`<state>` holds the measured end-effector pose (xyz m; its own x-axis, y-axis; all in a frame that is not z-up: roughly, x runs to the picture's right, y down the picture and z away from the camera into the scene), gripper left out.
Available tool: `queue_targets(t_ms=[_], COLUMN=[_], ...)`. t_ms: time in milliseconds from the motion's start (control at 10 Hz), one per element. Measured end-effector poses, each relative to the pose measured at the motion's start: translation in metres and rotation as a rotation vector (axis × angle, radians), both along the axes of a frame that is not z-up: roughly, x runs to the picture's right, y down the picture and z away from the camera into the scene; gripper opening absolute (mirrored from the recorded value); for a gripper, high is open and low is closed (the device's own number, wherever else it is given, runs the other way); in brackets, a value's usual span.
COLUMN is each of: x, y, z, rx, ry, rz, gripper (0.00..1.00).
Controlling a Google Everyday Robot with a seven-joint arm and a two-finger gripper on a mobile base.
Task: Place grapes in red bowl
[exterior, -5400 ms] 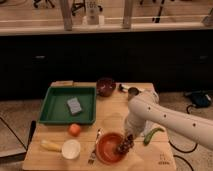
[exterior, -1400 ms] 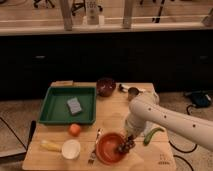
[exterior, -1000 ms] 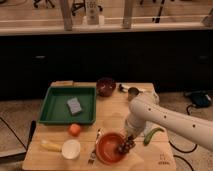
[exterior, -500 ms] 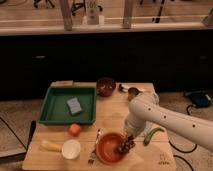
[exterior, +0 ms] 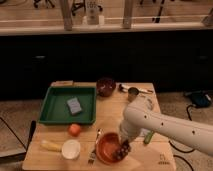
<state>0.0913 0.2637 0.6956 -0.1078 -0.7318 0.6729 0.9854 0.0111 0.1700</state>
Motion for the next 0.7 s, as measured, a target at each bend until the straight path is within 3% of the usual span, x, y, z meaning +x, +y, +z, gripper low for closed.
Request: queue_targets(t_ms=[200, 700], x=[-0.009, -0.017], y=[0.004, -0.004], z=[-0.003, 0.003], rx=[0.003, -0.020], ry=[-0.004, 0.003], rz=[-0.010, 0.001], gripper=[0.79, 0.80])
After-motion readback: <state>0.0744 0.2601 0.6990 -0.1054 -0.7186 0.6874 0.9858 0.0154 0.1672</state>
